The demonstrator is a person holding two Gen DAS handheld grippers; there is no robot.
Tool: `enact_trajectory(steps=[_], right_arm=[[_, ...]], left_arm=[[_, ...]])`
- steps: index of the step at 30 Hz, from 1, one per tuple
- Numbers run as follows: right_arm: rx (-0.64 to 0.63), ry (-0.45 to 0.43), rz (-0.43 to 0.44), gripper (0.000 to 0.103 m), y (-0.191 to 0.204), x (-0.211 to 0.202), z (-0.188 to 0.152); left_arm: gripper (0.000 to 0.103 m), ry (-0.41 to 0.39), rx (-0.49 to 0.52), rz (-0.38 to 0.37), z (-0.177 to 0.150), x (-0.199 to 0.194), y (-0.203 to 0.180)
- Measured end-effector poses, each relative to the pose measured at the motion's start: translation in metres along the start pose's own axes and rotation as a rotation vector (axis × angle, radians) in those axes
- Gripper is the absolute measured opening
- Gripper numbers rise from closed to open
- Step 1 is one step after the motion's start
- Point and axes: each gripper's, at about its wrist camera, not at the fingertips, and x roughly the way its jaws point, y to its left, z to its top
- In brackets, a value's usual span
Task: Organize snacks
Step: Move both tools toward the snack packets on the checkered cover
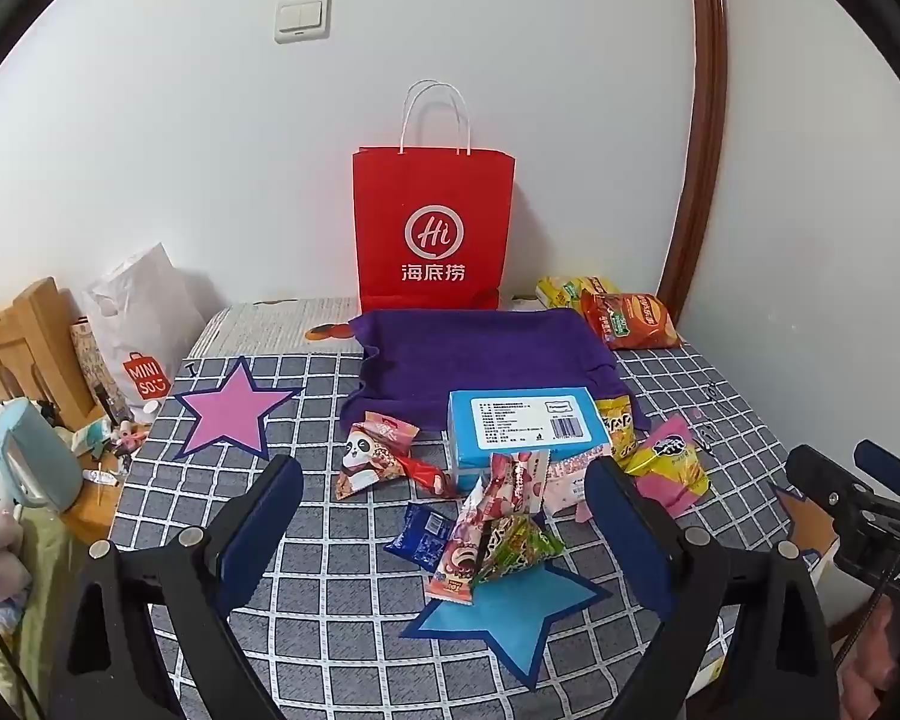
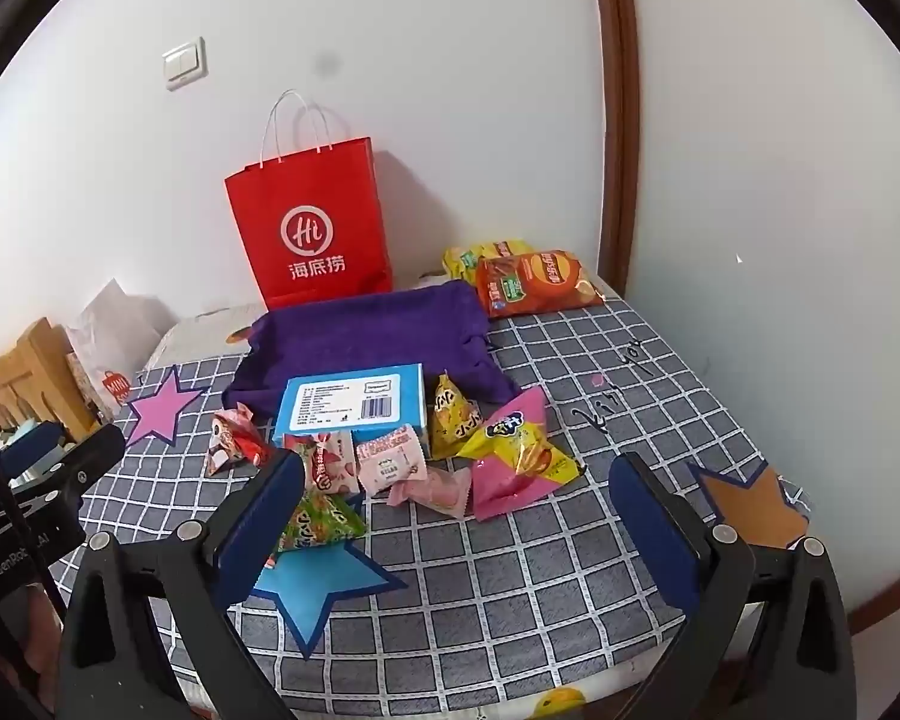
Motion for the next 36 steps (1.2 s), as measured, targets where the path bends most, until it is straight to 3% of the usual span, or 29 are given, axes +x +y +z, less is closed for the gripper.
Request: enact_trajectory(steps=[36], right_arm=[[-0.047, 0.030, -0.020, 0.101, 0.014, 0.015, -0.010]], left_arm=[[0.095, 0.004, -0.034, -0.022, -0.004, 0.008, 0.008]])
